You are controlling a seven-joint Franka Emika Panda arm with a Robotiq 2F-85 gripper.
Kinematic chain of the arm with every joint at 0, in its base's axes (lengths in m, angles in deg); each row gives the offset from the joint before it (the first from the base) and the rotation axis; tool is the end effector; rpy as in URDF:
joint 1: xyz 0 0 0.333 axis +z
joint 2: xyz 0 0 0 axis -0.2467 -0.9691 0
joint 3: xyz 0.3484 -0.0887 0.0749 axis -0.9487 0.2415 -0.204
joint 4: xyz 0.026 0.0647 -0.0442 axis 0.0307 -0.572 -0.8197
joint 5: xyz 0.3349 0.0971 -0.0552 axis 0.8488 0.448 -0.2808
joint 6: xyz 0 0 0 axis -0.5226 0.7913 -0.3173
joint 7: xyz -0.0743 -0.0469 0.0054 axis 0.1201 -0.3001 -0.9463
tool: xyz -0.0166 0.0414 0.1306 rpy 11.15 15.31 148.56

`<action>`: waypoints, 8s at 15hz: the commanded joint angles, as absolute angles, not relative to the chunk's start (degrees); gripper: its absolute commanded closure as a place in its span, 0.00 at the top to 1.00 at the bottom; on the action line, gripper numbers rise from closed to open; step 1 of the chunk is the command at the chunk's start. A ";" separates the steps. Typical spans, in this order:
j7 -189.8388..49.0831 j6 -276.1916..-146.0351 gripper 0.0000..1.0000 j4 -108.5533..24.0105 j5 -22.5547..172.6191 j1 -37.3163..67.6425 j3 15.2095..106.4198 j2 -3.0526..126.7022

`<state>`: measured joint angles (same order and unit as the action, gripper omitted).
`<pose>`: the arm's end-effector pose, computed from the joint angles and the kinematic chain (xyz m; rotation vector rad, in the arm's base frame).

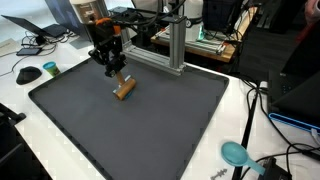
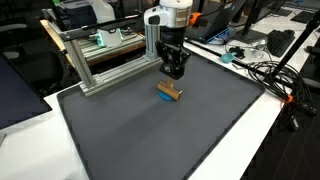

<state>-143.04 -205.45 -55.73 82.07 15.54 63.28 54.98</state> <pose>0.6247 -0.0464 0.3478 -2.3193 2.1066 0.0124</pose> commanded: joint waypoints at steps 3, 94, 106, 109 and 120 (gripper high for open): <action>-144.61 -210.86 0.22 -56.77 77.89 16.22 65.28 50.49; -141.48 -213.97 0.22 -58.44 75.64 14.69 66.50 49.79; -140.69 -214.30 0.22 -58.50 75.72 14.44 66.79 49.77; -140.54 -214.39 0.22 -58.50 75.74 14.41 66.87 49.73; -139.91 -214.65 0.22 -58.45 75.83 14.28 67.28 49.60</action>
<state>-141.07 -208.83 -56.69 79.18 15.26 65.47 54.98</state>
